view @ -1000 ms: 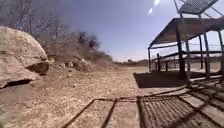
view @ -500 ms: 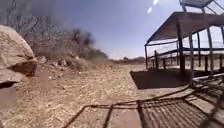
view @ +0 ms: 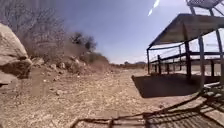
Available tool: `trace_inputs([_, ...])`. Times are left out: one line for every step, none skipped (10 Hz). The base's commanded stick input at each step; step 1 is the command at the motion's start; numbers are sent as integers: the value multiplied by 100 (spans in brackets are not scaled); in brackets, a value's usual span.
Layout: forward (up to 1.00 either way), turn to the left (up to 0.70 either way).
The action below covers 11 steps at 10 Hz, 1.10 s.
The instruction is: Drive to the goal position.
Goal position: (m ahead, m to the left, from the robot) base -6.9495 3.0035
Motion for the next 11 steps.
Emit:
trace_inputs([70,0])
trace_inputs([70,0])
trace_inputs([70,0])
trace_inputs([70,0])
trace_inputs([70,0])
trace_inputs([70,0])
trace_inputs([70,0])
trace_inputs([70,0])
trace_inputs([70,0])
trace_inputs([70,-7])
trace_inputs([70,-15])
